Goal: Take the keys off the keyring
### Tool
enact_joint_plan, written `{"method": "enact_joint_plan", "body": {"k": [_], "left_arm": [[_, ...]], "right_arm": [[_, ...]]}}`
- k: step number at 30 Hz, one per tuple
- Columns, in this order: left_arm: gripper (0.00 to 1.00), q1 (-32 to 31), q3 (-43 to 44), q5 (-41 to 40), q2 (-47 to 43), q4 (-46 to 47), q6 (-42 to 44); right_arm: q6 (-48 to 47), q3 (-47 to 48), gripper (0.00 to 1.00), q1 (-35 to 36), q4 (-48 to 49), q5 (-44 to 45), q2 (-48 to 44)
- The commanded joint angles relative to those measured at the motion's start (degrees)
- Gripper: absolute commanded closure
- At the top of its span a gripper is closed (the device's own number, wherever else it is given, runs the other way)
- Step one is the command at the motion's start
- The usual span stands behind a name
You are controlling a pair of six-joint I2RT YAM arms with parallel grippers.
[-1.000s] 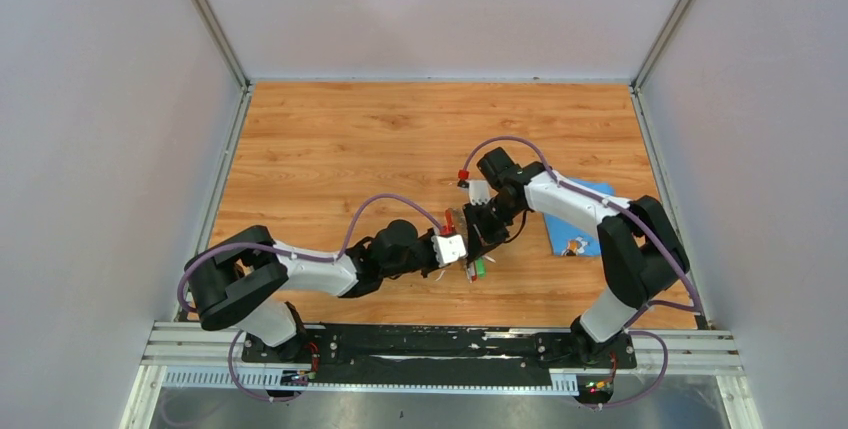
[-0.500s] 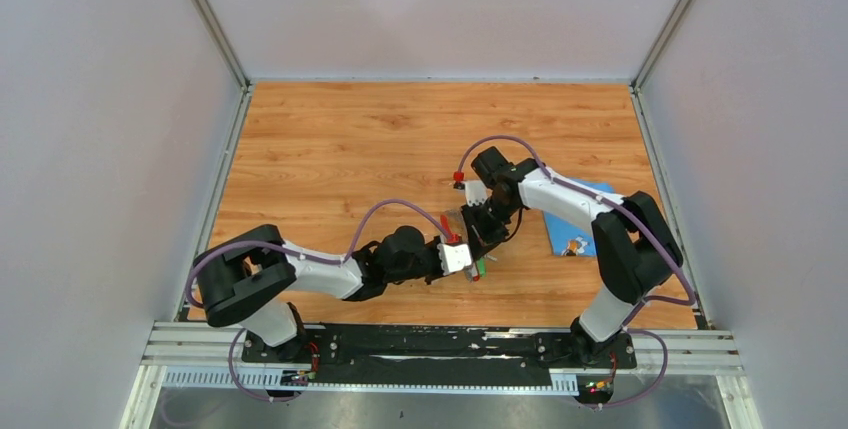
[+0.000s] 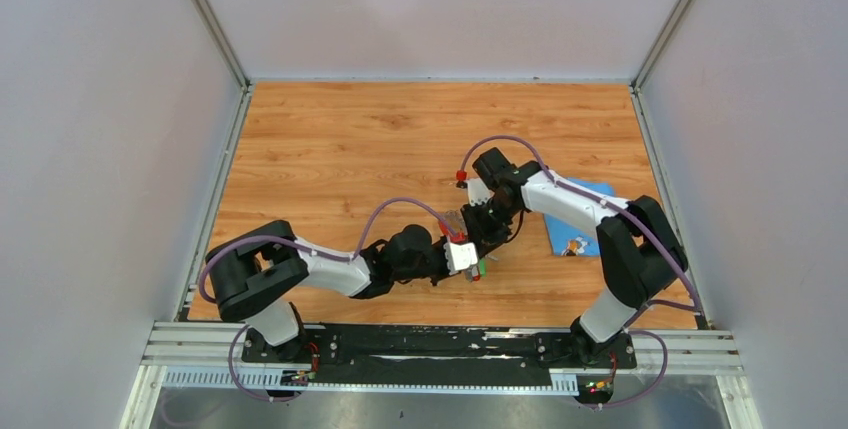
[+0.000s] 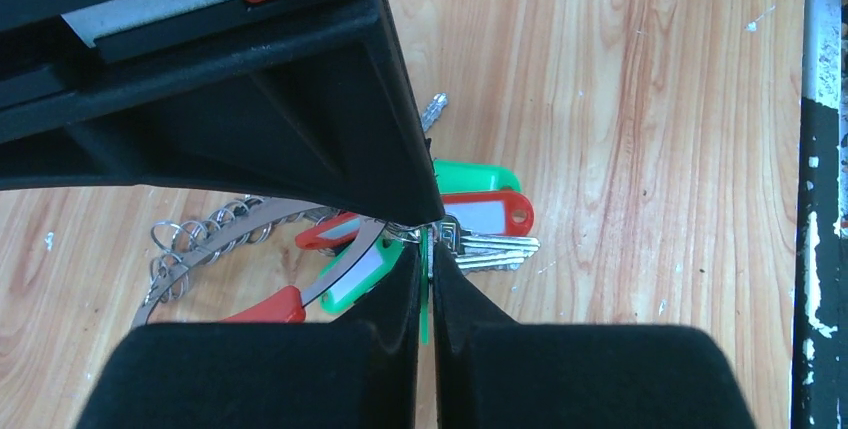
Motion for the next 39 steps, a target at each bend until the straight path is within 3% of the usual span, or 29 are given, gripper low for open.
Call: {"method": "enact_joint_plan", "body": {"k": [1,11,19,29,39], "left_arm": [[1.00,-0.6,2.3,1.0,2.4,2.7,-2.1],[1.00,-0.6,2.7,-1.5,4.4,6.1,-4.3],[1.00,-0.5,3.1,-0.8,5.0,7.1,-5.4],[1.00,-0.5,3.4,-0.5,5.2,7.5,-5.6],[1.00,-0.5,3.5,-0.2,4.9,7.7,-5.7]], "right_arm": [[2.4,-1.9,0.72,0.6,1.6,1.5,-3.3],[9.5,-8.5,0.63,-2.2,7.1,3.2,-11.6],[16.7,-15.8,0.47,-6.3,12.4,5.2,-22.1],[34.3,-30.1,0.62,-8.5,26.0,3.1,-33.8],[41.6,-36.7,0.63,-8.4,36.8,3.0,-35.9]]}}
